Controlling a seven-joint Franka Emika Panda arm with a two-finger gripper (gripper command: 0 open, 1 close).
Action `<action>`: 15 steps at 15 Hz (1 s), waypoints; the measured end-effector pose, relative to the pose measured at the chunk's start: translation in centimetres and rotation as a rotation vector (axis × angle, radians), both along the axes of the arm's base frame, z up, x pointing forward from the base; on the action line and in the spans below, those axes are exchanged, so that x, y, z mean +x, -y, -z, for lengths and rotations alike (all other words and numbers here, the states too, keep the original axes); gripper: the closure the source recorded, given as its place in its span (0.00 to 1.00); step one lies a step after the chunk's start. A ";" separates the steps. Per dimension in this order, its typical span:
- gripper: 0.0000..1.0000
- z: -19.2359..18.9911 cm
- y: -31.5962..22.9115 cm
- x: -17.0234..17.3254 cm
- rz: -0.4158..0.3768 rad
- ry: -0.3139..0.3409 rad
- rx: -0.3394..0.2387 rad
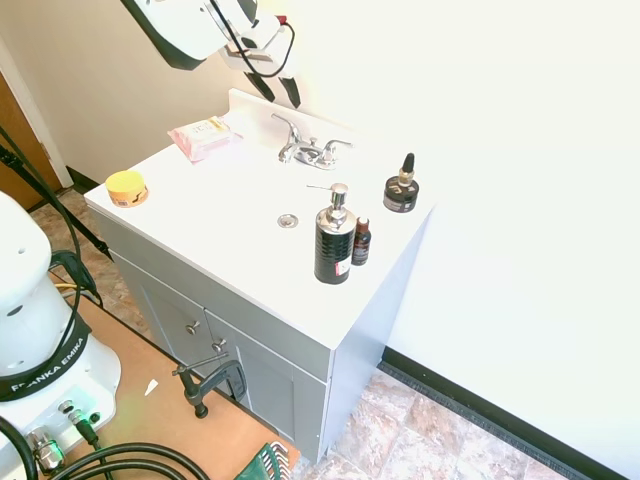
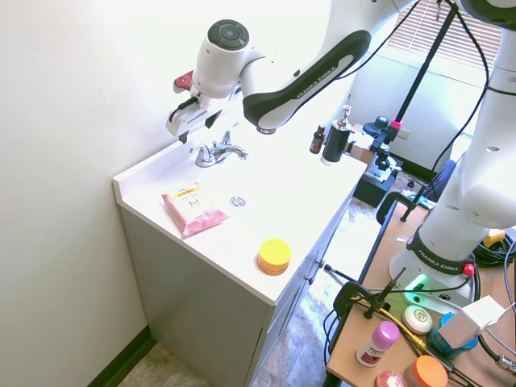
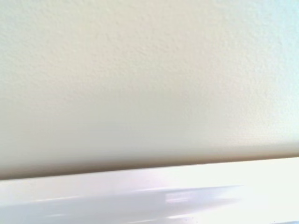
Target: Turn on the hot water
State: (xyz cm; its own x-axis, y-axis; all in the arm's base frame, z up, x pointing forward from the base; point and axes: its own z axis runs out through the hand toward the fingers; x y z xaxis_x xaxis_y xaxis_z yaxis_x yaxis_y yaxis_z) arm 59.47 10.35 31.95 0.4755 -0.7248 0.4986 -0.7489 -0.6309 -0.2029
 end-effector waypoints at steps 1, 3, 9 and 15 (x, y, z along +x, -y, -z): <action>0.00 0.5 0.5 0.2 0.007 -0.005 -0.009; 0.00 1.3 1.3 0.2 0.019 -0.018 -0.021; 0.00 2.3 1.9 -0.3 0.045 -0.141 0.009; 0.00 2.4 3.8 -1.7 0.041 -0.311 -0.054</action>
